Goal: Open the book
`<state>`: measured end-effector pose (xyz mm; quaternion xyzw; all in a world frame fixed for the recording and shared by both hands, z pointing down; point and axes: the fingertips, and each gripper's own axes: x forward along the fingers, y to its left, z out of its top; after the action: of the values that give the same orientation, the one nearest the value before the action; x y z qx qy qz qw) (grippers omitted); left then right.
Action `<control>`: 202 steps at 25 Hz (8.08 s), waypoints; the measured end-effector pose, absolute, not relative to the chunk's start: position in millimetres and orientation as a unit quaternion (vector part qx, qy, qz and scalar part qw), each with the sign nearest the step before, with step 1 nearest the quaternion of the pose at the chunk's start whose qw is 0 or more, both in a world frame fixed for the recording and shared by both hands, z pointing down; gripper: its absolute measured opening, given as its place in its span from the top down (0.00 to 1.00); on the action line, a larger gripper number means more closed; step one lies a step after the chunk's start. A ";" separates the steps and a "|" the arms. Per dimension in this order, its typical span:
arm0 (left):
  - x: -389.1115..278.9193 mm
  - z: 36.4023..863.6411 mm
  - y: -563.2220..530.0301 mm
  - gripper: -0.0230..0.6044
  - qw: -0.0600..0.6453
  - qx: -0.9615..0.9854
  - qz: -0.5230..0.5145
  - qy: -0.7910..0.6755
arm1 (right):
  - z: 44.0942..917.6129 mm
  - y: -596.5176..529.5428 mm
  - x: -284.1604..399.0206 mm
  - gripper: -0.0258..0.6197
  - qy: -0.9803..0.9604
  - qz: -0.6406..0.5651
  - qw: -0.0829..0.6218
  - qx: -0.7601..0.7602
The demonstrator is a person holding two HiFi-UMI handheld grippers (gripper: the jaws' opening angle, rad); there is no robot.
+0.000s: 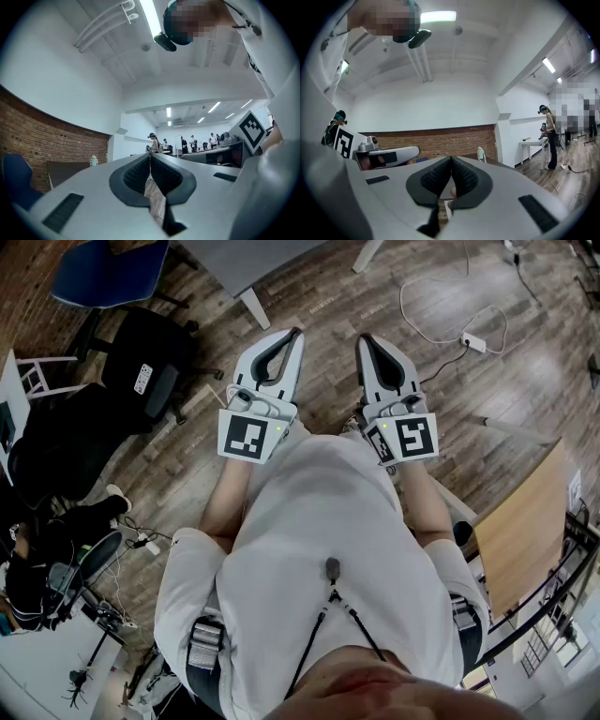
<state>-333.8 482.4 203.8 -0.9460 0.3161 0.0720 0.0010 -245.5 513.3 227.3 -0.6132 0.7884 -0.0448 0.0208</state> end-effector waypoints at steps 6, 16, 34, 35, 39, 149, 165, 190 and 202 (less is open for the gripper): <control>-257.9 206.5 543.3 0.92 -0.003 -0.940 0.062 0.336 | 221.0 575.0 -171.0 0.90 0.798 -0.044 0.027 -0.600; -173.5 222.6 636.1 0.92 -0.001 -0.925 0.038 0.378 | 233.2 658.0 -81.6 0.91 0.824 -0.055 0.020 -0.564; -119.8 205.0 682.2 0.92 0.007 -0.926 0.054 0.373 | 234.5 701.3 -30.0 0.90 0.818 -0.082 0.034 -0.569; -119.2 209.1 682.4 0.92 0.006 -0.928 0.045 0.371 | 234.8 702.1 -28.4 0.90 0.817 -0.081 0.034 -0.569; -120.0 215.7 673.9 0.92 0.002 -0.928 0.036 0.371 | 235.6 696.5 -26.2 0.90 0.816 -0.077 0.032 -0.571; -40.6 243.4 58.8 0.93 -0.016 -0.896 0.017 0.444 | 253.8 60.6 29.0 0.90 0.878 -0.085 -0.036 -0.469; 44.7 239.4 -36.7 0.92 -0.014 -0.867 0.001 0.498 | 250.4 -42.2 102.3 0.90 0.912 -0.091 -0.039 -0.399; 125.0 287.9 -91.3 0.92 -0.039 -0.825 -0.033 0.563 | 289.0 -103.9 177.1 0.90 0.938 -0.117 -0.045 -0.322; 99.4 337.9 -123.9 0.92 -0.061 -0.810 -0.037 0.581 | 327.3 -126.6 168.2 0.90 0.932 -0.137 -0.075 -0.326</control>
<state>99.4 -123.9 337.9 -0.8104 0.5815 -0.0372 -0.0608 168.2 -126.6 327.3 -0.3263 0.9323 -0.1371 -0.0750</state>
